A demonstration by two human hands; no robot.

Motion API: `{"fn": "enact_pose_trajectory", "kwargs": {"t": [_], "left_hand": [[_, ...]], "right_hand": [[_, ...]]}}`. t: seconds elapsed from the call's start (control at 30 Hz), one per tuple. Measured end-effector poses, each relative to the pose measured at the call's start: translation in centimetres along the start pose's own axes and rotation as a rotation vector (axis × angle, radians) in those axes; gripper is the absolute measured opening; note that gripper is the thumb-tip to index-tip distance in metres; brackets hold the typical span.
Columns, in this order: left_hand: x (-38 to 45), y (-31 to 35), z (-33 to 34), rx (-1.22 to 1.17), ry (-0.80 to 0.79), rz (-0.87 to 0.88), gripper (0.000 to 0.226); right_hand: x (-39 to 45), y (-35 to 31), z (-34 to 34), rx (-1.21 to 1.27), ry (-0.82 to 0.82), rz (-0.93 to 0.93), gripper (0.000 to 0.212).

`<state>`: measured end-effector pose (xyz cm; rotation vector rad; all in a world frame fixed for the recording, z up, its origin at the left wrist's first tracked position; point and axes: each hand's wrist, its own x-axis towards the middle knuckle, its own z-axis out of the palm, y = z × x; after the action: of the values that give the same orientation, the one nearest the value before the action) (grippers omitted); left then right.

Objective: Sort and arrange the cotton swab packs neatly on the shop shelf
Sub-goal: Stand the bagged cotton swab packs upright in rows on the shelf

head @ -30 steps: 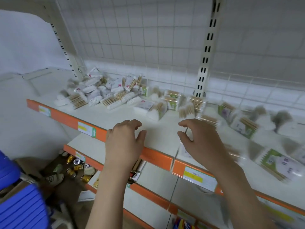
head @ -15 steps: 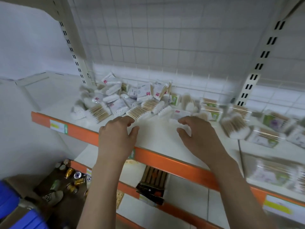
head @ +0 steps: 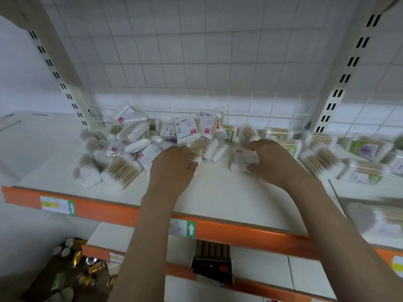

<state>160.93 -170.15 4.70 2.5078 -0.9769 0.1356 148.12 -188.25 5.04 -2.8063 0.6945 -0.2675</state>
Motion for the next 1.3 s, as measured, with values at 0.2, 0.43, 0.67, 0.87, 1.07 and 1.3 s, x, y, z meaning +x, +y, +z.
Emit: {"fn": "enact_pose_trajectory", "kwargs": {"t": [0.2, 0.43, 0.67, 0.87, 1.07, 1.3], "left_hand": [[3.8, 0.9, 2.6, 0.038, -0.035, 0.09, 0.04], [9.2, -0.2, 2.0, 0.03, 0.03, 0.075, 0.046], [13.2, -1.7, 2.1, 0.08, -0.247, 0.119, 0.085], [13.3, -1.6, 2.0, 0.253, -0.168, 0.152, 0.086], [11.2, -1.4, 1.1, 0.223, -0.005, 0.177, 0.085], [6.4, -0.5, 0.4, -0.118, 0.056, 0.1, 0.067]], "right_hand": [[3.1, 0.6, -0.2, -0.072, -0.175, -0.011, 0.055], [5.2, 0.7, -0.2, -0.105, -0.324, -0.022, 0.061], [6.7, 1.0, -0.2, -0.06, -0.503, -0.068, 0.092], [6.8, 0.9, 0.4, -0.098, -0.445, -0.032, 0.056], [5.7, 0.3, 0.7, -0.086, -0.268, -0.032, 0.085], [2.6, -0.9, 0.5, 0.186, -0.087, -0.076, 0.061]]}}
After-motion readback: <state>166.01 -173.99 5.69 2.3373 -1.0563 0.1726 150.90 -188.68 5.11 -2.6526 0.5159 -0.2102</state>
